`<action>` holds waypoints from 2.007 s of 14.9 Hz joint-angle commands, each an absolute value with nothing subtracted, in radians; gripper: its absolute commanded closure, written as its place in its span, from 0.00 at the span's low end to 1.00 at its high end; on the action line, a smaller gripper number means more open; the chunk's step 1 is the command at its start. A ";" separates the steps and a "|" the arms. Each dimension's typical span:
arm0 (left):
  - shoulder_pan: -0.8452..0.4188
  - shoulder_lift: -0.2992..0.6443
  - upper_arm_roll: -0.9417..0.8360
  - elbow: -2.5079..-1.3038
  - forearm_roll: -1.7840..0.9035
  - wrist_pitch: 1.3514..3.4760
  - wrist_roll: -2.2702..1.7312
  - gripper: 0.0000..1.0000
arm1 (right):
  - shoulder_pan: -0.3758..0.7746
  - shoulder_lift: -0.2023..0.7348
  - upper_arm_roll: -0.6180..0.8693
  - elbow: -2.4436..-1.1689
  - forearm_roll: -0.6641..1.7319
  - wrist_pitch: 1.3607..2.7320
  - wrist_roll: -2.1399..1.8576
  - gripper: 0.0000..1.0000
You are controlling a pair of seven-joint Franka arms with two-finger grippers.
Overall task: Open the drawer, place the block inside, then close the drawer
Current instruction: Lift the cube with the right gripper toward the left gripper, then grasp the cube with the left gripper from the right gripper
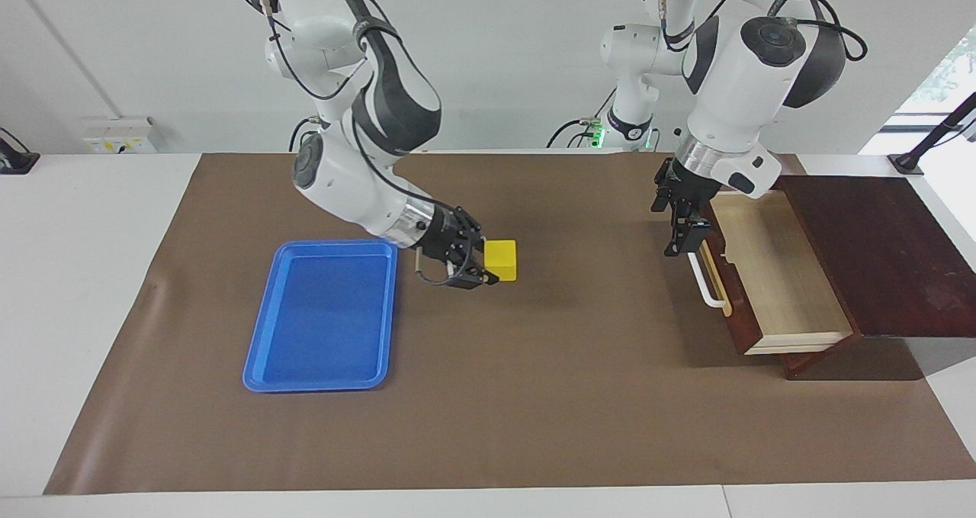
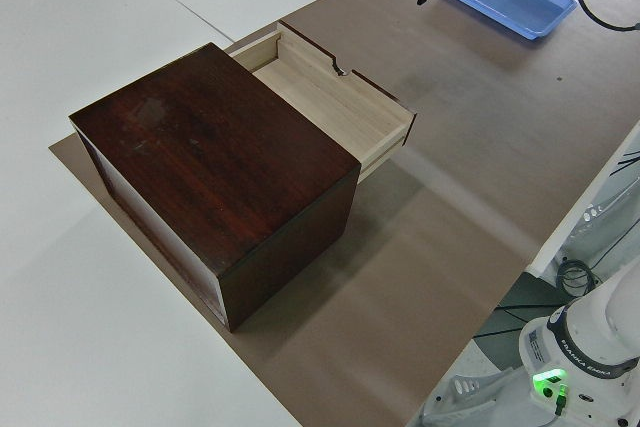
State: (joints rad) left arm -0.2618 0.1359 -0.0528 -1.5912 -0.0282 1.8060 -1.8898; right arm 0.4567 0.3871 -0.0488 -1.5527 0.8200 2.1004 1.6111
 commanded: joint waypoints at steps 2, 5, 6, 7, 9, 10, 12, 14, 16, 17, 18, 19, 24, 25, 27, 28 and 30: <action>-0.382 0.170 -0.041 -1.562 -0.051 1.818 -2.048 0.00 | 0.560 0.400 -0.054 -1.546 0.828 2.144 1.675 1.00; -0.462 0.233 -0.040 -1.533 -0.034 1.789 -2.071 0.00 | 0.617 0.432 -0.063 -1.540 0.818 2.160 1.686 1.00; -0.468 0.239 -0.040 -1.529 -0.034 1.789 -2.075 0.00 | 0.615 0.437 -0.063 -1.539 0.809 2.160 1.686 1.00; -0.480 0.239 -0.041 -1.532 -0.032 1.786 -2.092 0.00 | 0.615 0.439 -0.063 -1.537 0.807 2.160 1.686 1.00; -0.495 0.236 -0.041 -1.539 -0.020 1.761 -2.097 0.00 | 0.611 0.437 -0.063 -1.539 0.805 2.158 1.686 1.00; -0.495 0.236 -0.041 -1.539 -0.018 1.746 -2.097 0.00 | 0.607 0.437 -0.063 -1.537 0.802 2.158 1.684 1.00; -0.491 0.235 -0.038 -1.536 -0.020 1.727 -2.097 0.00 | 0.606 0.437 -0.061 -1.537 0.795 2.157 1.684 1.00; -0.492 0.236 -0.038 -1.535 -0.018 1.727 -2.097 0.00 | 0.604 0.437 -0.061 -1.537 0.782 2.154 1.683 1.00; -0.495 0.232 -0.037 -1.557 -0.017 1.752 -2.098 0.00 | 0.603 0.436 -0.060 -1.537 0.781 2.152 1.681 1.00; -0.495 0.230 -0.037 -1.565 -0.015 1.770 -2.098 0.00 | 0.603 0.436 -0.060 -1.539 0.781 2.155 1.680 1.00; -0.495 0.229 -0.037 -1.572 -0.006 1.788 -2.098 0.00 | 0.603 0.436 -0.060 -1.537 0.781 2.155 1.681 1.00; -0.497 0.227 -0.037 -1.584 0.004 1.798 -2.098 0.00 | 0.603 0.436 -0.060 -1.539 0.781 2.155 1.680 1.00; -0.514 0.222 -0.037 -1.614 0.011 1.812 -2.102 0.00 | 0.600 0.436 -0.061 -1.539 0.779 2.151 1.680 1.00; -0.515 0.221 -0.037 -1.621 0.011 1.819 -2.114 0.00 | 0.600 0.436 -0.061 -1.539 0.779 2.151 1.680 1.00; -0.517 0.207 -0.037 -1.652 0.011 1.845 -2.125 0.00 | 0.600 0.436 -0.061 -1.539 0.779 2.146 1.680 1.00; -0.517 0.206 -0.038 -1.654 0.011 1.847 -2.126 0.00 | 0.600 0.436 -0.061 -1.539 0.778 2.146 1.678 1.00; -0.518 0.207 -0.038 -1.651 0.011 1.853 -2.150 0.27 | 0.600 0.436 -0.061 -1.540 0.773 2.146 1.677 1.00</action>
